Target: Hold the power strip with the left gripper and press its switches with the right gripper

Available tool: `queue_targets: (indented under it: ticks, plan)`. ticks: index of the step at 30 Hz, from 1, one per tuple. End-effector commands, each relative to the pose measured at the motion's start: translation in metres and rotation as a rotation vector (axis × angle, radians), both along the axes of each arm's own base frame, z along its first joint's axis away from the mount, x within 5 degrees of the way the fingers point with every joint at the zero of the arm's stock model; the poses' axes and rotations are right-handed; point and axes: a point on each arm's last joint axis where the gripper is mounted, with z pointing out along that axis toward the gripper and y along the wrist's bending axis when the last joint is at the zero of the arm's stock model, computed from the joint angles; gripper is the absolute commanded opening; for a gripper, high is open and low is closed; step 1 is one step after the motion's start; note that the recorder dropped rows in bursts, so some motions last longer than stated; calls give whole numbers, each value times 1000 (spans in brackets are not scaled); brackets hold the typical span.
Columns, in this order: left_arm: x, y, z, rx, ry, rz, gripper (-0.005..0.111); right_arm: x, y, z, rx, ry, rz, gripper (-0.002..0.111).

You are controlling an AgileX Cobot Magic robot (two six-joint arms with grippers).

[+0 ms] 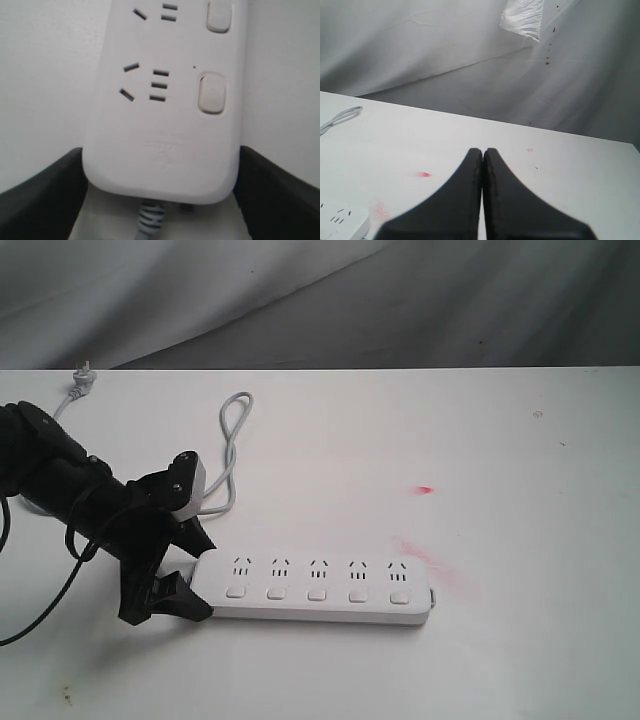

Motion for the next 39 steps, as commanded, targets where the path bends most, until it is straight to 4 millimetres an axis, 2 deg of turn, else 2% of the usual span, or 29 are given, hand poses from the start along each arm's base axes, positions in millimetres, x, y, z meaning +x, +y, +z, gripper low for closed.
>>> queue_targets:
  ticks: [1, 31, 37, 39]
  plan:
    - [0, -1, 1, -18, 11, 3, 50, 0, 0, -1, 8, 3, -7, 0]
    - [0, -1, 1, -18, 7, -3, 50, 0, 0, -1, 11, 3, -7, 0]
    - [0, -1, 1, -18, 7, -3, 50, 0, 0, -4, 92, 51, -6, 0]
    - [0, -1, 1, -18, 7, -3, 50, -2, 0, 5, 80, 85, -5, 0]
